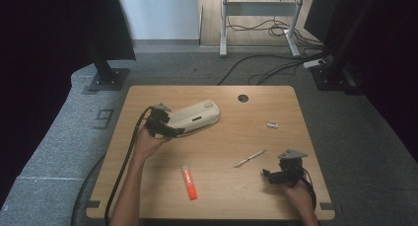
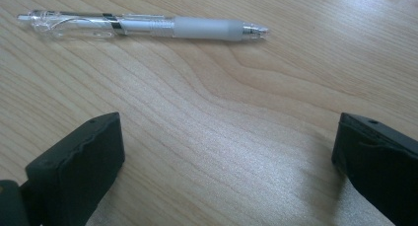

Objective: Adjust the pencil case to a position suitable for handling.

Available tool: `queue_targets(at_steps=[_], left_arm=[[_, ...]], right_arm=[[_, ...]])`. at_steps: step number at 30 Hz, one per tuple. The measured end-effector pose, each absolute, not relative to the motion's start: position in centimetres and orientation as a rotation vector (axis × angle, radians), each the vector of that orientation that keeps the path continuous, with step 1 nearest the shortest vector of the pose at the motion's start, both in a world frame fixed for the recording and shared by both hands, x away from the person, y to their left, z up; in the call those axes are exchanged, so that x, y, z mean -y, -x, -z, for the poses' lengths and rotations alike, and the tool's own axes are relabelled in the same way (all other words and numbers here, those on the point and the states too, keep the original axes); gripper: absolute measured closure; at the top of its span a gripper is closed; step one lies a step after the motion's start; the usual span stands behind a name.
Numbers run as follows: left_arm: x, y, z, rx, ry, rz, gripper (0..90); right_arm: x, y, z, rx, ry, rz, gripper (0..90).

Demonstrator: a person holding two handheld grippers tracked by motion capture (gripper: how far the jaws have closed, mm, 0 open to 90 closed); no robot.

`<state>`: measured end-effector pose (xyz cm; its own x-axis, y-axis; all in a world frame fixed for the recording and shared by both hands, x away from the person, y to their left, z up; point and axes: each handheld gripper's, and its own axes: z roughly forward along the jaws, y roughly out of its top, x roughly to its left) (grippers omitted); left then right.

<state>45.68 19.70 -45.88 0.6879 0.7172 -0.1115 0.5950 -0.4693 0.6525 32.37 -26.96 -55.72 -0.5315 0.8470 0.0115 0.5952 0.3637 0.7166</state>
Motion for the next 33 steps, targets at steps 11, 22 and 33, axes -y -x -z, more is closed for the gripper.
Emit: queue_targets(at_steps=[11,22,33], left_arm=[[-18.0,-48.4,45.8,-0.956,-2.261,-0.214,13.9],[-16.8,-50.5,47.7,-0.937,-2.295,-0.156,15.6],[-17.0,-51.4,50.3,-0.934,-2.361,-0.153,30.2]], right_arm=[[27.0,-32.4,55.7,-2.27,-1.258,-0.967,0.0],[27.0,-32.4,55.7,-2.269,-1.257,-0.969,0.0],[27.0,-32.4,55.7,-2.269,-1.257,-0.969,0.0]])
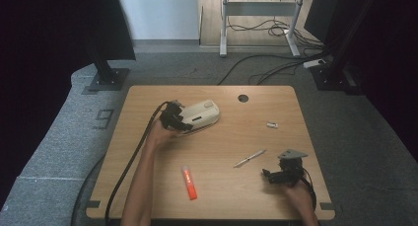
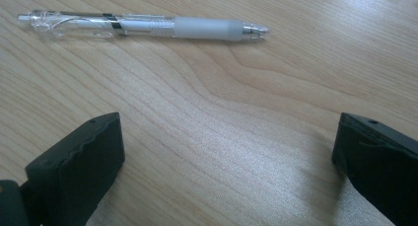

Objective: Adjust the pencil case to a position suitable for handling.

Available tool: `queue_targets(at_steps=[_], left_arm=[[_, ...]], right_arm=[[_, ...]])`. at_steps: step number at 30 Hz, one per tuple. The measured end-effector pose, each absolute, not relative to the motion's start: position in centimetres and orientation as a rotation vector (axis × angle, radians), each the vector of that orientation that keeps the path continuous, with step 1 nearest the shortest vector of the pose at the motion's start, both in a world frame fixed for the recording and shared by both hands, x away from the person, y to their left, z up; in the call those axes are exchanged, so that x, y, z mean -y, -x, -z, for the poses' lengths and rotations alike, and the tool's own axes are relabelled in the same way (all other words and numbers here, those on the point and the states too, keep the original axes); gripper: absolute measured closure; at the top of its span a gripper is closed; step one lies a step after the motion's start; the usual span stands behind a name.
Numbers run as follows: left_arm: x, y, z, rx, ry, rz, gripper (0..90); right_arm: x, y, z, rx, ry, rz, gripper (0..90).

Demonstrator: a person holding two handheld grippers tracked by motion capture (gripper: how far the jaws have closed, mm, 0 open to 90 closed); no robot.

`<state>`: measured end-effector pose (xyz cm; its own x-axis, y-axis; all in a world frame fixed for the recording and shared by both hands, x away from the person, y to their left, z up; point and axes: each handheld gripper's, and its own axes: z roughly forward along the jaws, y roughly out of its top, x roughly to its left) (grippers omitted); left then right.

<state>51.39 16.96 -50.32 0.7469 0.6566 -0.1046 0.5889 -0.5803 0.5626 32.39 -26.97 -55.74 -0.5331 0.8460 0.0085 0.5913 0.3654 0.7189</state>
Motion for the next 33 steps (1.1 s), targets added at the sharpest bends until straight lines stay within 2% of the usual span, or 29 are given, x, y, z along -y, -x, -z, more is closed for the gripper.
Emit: queue_targets(at_steps=[4,14,20,28,33], left_arm=[[-17.2,-51.1,50.7,-0.939,-2.359,-0.185,38.1],[-16.9,-50.3,51.5,-0.919,-2.376,-0.275,45.1],[-17.2,-49.5,51.4,-0.909,-2.372,-0.315,58.2],[-17.5,-48.4,51.0,-0.915,-2.325,-0.303,68.7],[-17.8,-47.8,50.6,-0.926,-2.307,-0.273,71.4]], right_arm=[[27.0,-32.4,55.7,-2.269,-1.258,-0.969,0.0],[27.0,-32.4,55.7,-2.27,-1.257,-0.968,0.0],[27.0,-32.4,55.7,-2.271,-1.257,-0.967,0.0],[27.0,-32.4,55.7,-2.27,-1.256,-0.968,0.0],[27.0,-32.4,55.7,-2.271,-1.262,-0.967,0.0]])
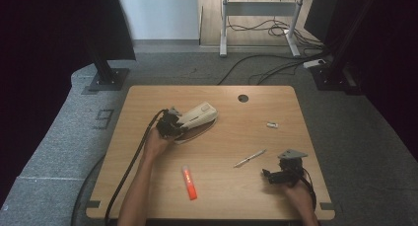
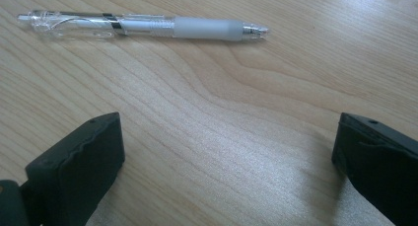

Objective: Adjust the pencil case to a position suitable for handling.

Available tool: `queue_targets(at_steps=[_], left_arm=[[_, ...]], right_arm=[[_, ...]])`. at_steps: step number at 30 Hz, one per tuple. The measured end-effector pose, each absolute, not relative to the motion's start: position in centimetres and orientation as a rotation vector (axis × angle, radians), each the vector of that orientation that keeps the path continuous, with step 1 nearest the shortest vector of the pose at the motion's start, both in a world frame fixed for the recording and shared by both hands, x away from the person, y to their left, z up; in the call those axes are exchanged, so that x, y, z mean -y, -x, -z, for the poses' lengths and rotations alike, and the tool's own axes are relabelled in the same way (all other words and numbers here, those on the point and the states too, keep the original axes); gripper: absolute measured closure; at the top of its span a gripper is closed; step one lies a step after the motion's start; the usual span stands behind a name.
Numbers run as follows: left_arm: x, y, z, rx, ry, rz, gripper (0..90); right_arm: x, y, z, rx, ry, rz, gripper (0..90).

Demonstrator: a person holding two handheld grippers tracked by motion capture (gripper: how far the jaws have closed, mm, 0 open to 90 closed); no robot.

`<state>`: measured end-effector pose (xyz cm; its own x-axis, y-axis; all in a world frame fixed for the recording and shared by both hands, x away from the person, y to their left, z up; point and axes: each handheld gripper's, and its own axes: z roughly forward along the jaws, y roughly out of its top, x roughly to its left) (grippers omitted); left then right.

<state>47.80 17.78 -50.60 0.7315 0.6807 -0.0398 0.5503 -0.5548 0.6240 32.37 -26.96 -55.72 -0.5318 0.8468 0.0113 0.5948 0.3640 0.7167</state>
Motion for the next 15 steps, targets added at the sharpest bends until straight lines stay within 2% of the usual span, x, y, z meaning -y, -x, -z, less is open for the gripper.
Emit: queue_targets(at_steps=[6,15], left_arm=[[-18.2,-46.8,50.0,-0.94,-2.286,-0.245,75.6],[-19.4,-44.8,49.2,-0.967,-2.236,-0.197,76.8]], right_arm=[[27.0,-32.4,55.7,-2.27,-1.263,-0.967,0.0],[27.0,-32.4,55.7,-2.269,-1.263,-0.968,0.0]])
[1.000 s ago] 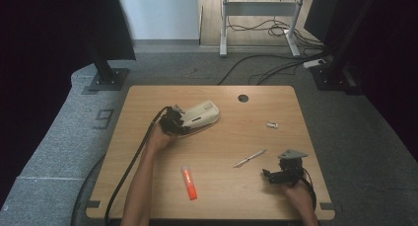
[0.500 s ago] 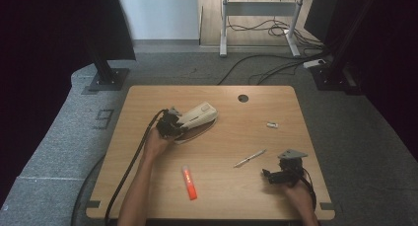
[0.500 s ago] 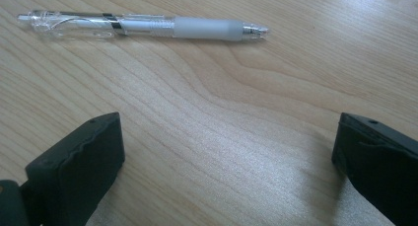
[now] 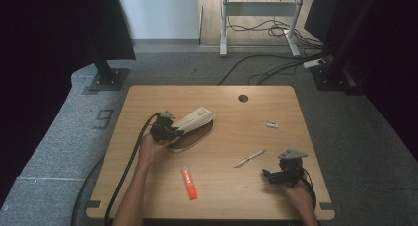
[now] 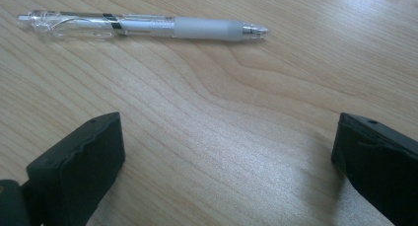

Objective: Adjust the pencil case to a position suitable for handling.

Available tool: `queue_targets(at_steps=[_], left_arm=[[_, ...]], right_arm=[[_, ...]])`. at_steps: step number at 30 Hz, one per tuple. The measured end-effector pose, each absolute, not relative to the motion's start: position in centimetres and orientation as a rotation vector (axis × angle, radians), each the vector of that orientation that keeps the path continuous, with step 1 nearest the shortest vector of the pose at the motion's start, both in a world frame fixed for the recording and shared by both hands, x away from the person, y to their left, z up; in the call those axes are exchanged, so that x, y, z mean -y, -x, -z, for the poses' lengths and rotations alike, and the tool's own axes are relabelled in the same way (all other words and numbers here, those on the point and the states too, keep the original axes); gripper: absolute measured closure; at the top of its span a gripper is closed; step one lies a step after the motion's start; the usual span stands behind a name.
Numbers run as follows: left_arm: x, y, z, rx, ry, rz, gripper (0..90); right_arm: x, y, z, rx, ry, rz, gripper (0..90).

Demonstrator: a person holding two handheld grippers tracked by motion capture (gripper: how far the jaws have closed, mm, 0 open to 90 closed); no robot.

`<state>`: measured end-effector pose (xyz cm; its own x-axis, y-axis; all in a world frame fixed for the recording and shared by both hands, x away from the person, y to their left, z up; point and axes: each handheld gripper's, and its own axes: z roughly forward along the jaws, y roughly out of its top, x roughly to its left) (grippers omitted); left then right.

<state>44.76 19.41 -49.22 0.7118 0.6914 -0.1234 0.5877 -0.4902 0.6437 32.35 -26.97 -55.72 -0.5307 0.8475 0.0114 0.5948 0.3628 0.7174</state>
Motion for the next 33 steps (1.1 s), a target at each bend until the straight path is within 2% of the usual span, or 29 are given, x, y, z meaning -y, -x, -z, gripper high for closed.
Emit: queue_targets(at_steps=[23,33], left_arm=[[-22.3,-40.2,49.0,-0.998,-2.153,-0.182,77.0],[-23.1,-39.6,49.1,-0.989,-2.151,-0.173,76.9]], right_arm=[[27.0,-32.4,55.7,-2.266,-1.265,-0.969,0.2],[26.8,-32.3,55.7,-2.249,-1.292,-0.96,0.0]])
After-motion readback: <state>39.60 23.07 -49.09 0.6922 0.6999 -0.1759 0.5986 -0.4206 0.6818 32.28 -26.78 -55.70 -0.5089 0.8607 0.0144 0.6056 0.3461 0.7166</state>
